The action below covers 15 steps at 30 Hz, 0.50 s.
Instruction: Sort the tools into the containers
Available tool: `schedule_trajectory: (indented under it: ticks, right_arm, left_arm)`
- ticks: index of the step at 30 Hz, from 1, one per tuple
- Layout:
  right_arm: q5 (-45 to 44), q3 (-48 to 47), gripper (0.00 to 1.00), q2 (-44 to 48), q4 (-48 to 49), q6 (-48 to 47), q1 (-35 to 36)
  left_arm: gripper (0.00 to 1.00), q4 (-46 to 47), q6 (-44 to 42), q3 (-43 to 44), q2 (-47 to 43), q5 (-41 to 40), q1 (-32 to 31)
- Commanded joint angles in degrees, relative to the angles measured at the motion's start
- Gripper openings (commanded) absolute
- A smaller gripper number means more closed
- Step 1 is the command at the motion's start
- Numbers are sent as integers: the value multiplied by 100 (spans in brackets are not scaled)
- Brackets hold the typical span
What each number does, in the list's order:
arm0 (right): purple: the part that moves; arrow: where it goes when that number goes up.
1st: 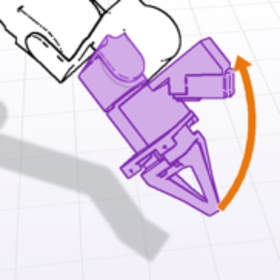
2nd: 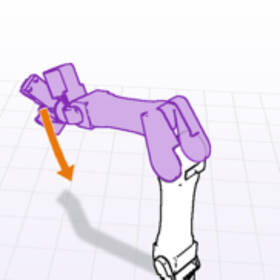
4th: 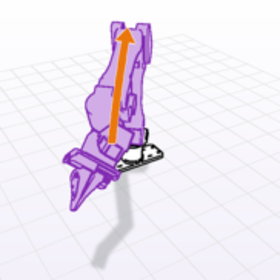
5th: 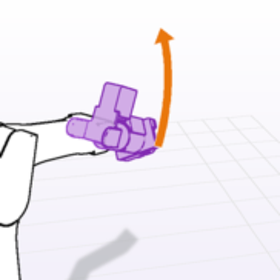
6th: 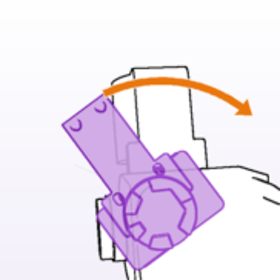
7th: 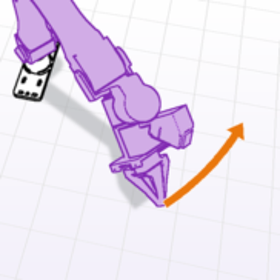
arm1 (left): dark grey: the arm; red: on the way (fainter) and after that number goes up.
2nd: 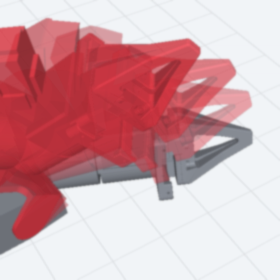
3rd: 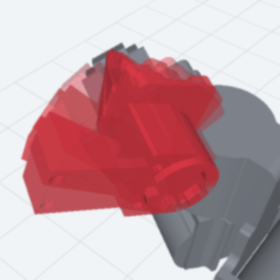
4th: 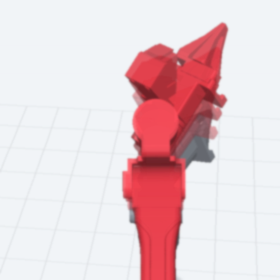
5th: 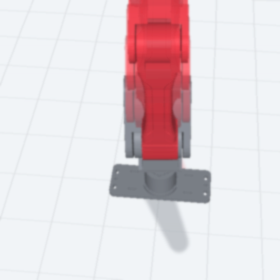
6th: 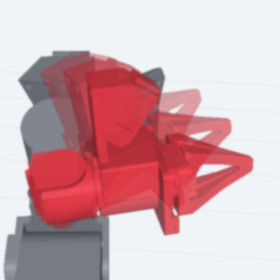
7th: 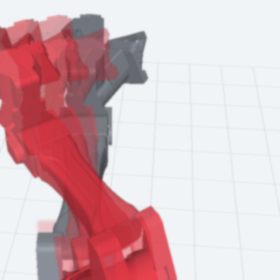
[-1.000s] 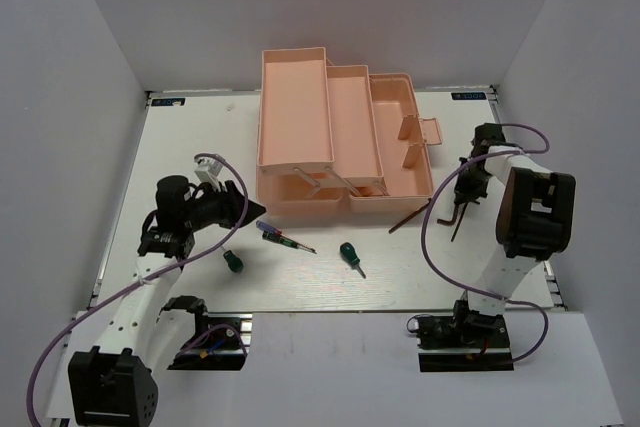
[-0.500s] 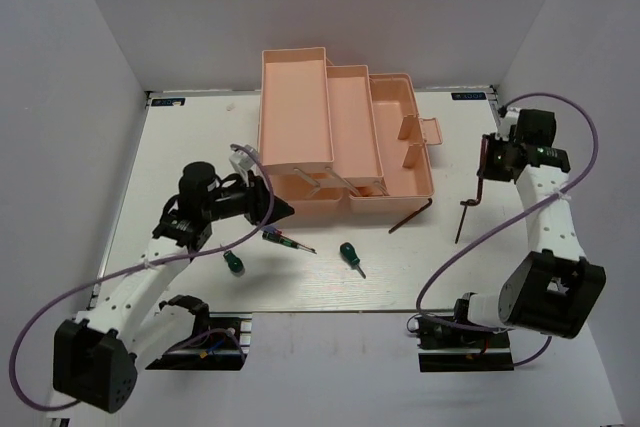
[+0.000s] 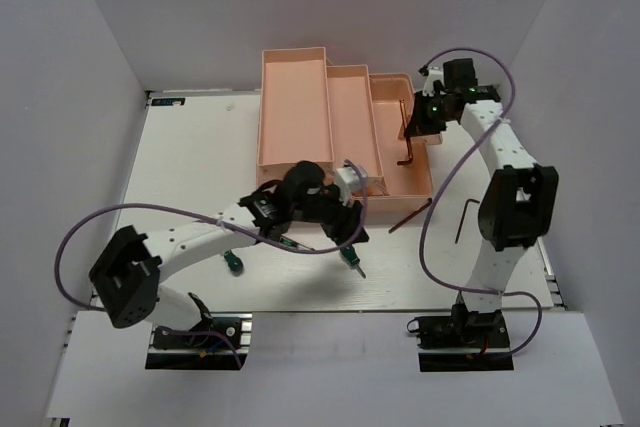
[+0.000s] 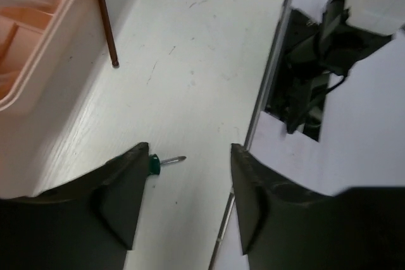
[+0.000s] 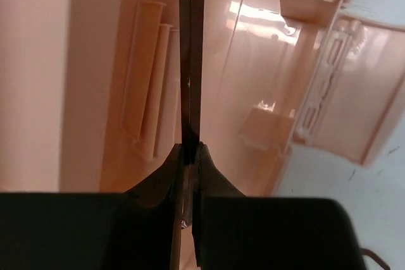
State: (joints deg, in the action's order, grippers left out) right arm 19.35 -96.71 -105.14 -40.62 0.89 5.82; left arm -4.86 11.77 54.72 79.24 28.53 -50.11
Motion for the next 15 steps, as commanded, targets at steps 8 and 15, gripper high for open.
schedule_trajectory:
  ticks: [8, 15]
  right_arm:
    - [-387, -367, 57, -25, 28, 219, 112]
    - [-1697, 993, 56, 1599, 274, -62, -256]
  left_arm:
    - [71, -305, -965, 1478, 1811, -2580, -1132]
    - [71, -305, -1151, 2472, 2832, -3020, -1186]
